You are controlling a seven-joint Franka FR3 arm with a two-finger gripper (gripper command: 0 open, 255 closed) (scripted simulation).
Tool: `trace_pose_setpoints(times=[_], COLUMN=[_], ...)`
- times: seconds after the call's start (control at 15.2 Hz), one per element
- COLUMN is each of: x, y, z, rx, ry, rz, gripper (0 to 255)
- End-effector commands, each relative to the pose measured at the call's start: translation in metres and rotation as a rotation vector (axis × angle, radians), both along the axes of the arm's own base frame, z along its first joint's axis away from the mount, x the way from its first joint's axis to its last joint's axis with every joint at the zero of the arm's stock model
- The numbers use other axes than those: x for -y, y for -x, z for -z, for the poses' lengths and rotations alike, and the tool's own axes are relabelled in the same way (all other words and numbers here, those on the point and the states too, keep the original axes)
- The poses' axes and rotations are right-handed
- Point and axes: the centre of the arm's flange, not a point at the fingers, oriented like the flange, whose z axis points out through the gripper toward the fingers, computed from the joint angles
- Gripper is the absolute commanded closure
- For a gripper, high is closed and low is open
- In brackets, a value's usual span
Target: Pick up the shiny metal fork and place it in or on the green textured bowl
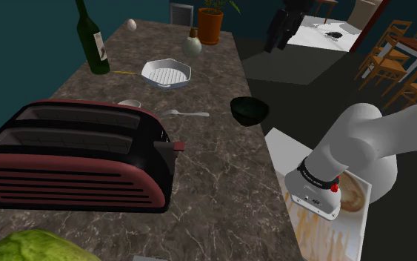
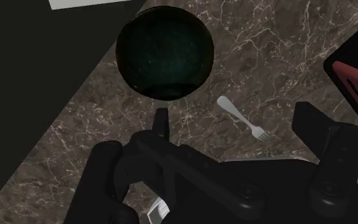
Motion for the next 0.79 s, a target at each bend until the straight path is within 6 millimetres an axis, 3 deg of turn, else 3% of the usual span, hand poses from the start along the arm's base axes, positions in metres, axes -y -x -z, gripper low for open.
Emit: trace_pose_setpoints(times=[0.0, 0.73], x=[0.0, -0.027], y=[0.0, -0.118], z=[0.0, 0.099], rx=[0.0, -0.073], ry=[0.0, -0.012], rz=[0.0, -0.277], gripper=[0, 0])
